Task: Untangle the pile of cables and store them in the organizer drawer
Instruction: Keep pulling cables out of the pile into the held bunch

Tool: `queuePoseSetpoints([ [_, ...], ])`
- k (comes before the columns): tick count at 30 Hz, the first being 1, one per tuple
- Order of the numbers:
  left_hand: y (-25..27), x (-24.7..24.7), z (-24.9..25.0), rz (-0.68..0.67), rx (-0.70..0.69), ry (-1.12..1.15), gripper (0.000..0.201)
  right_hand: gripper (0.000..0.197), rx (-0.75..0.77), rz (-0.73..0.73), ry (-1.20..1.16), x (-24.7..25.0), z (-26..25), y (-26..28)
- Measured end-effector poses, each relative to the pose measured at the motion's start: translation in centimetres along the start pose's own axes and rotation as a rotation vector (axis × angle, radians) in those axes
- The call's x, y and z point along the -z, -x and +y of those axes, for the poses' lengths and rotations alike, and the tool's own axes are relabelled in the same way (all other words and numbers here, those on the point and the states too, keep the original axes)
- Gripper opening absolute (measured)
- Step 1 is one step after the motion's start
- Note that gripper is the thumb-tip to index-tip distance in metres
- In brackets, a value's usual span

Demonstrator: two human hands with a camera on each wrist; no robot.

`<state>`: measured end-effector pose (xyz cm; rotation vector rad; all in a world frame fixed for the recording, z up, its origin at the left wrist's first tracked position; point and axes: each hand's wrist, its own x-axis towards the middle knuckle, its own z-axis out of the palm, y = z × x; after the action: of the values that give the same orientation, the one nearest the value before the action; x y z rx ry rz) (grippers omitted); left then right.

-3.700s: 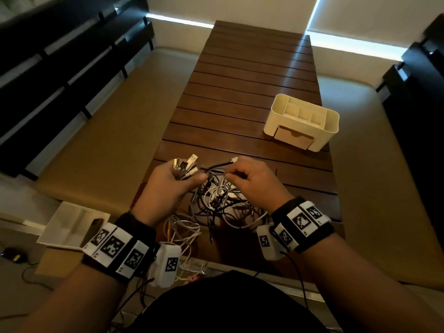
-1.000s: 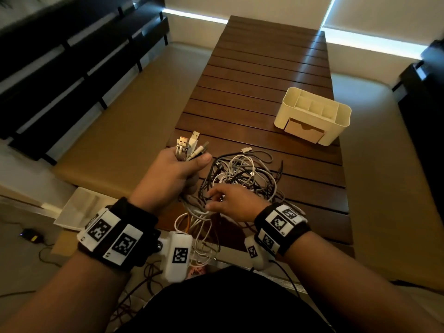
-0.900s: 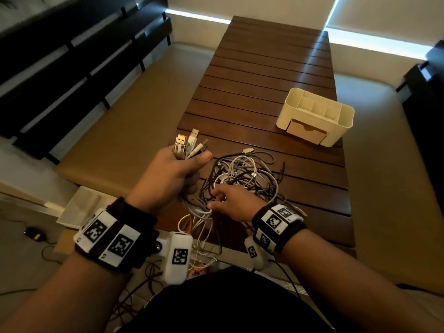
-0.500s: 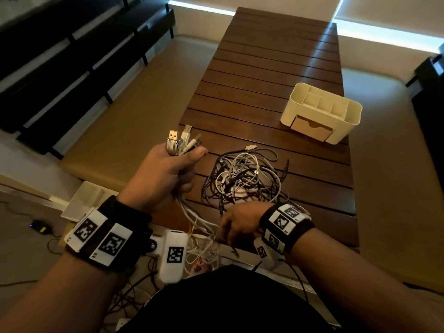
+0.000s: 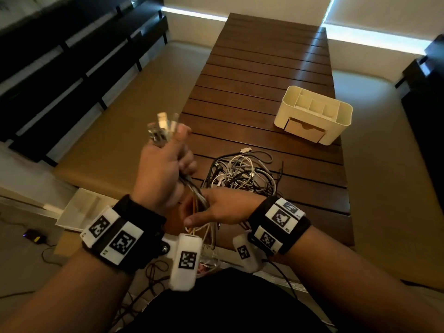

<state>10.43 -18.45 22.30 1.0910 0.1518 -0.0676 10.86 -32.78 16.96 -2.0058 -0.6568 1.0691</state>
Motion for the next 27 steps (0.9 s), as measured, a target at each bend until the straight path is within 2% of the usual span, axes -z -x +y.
queuePoseSetpoints([
  [1, -0.3, 0.1, 0.2, 0.055, -0.016, 0.052, 0.028, 0.029, -0.032, -0.034, 0.031, -0.1, -0.1, 0.0],
  [4, -1.1, 1.2, 0.4, 0.140, 0.000, 0.067, 0.023, 0.036, -0.110, -0.092, -0.018, 0.5, -0.2, 0.1],
  [7, -1.7, 2.8, -0.3, 0.147, 0.133, -0.127, 0.027, 0.029, -0.102, 0.003, 0.159, 1.1, 0.8, -0.1],
  [8, -1.7, 3.4, -0.7, 0.133, 0.191, -0.182, 0.029, 0.033, -0.120, 0.033, 0.188, 1.2, 1.3, -0.1],
  [11, -1.1, 4.8, -1.9, 0.105, 0.288, -0.301, 0.029, 0.052, -0.140, 0.144, 0.091, 1.5, 2.8, -0.1],
  [14, -0.4, 5.7, -2.7, 0.108, 0.341, -0.334, 0.027, 0.040, -0.117, 0.268, -0.014, 1.2, 4.2, -0.5],
  [17, 0.0, 6.4, -2.5, 0.099, 0.406, -0.315, 0.027, 0.041, -0.225, 0.354, 0.015, 0.6, 6.0, -1.2],
  [21, 0.2, 6.8, -1.5, 0.025, 0.425, -0.261, 0.022, 0.052, -0.397, 0.391, 0.239, 0.6, 8.5, -1.6],
  [23, 0.1, 6.8, -1.1, 0.003, 0.419, -0.209, 0.021, 0.045, -0.388, 0.459, 0.204, 0.9, 8.2, -1.5],
  [25, 0.0, 6.7, -0.8, -0.018, 0.425, -0.147, 0.026, 0.032, -0.316, 0.506, 0.171, 1.2, 6.8, -1.2],
  [27, -0.2, 6.6, -0.7, -0.036, 0.423, -0.102, 0.035, 0.029, -0.209, 0.499, 0.151, 1.3, 4.9, -1.0],
])
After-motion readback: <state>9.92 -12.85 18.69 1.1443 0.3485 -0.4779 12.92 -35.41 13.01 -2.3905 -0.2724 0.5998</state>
